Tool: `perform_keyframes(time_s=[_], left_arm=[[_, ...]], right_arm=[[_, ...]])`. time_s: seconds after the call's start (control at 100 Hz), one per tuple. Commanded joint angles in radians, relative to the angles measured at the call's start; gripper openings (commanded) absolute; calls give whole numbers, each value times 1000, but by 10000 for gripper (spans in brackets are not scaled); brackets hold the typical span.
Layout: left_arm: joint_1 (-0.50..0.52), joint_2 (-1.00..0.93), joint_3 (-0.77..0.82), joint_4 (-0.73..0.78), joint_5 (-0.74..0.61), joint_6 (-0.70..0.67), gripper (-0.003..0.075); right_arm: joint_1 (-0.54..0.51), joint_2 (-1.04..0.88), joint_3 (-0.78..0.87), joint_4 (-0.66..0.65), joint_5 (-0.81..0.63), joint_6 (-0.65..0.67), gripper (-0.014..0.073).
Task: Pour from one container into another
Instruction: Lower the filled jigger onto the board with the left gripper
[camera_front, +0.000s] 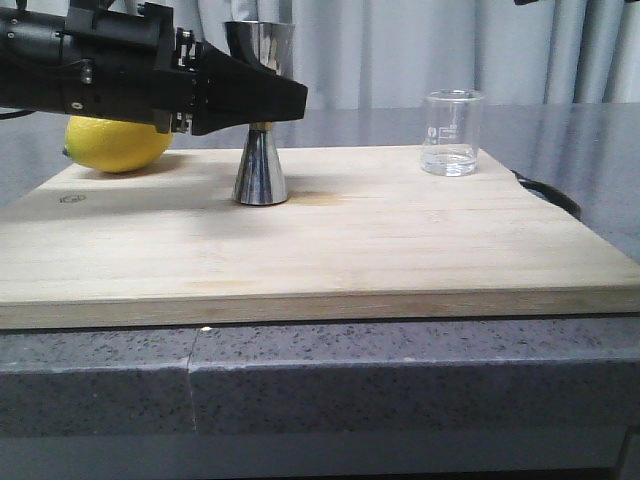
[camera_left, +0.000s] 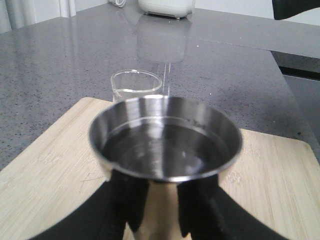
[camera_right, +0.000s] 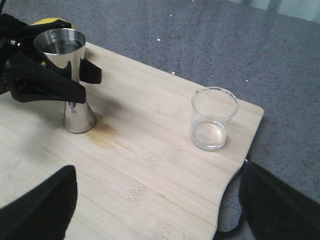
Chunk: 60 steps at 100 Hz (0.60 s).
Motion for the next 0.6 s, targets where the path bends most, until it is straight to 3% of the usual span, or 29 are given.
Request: perform_keyframes(time_s=[0.0,0.39,0.59], left_arm=[[-10,-44,-18,-80,102,-3,218],[-10,-44,-18,-63,102,-3,285],[-10,-44,-18,-59,102,-3,442]], right_arm=[[-7,-15,-25,0,-71,-5,597],[-7,-15,-25,0,-71,-5,597],[-7,-15,-25,0,-71,-5,597]])
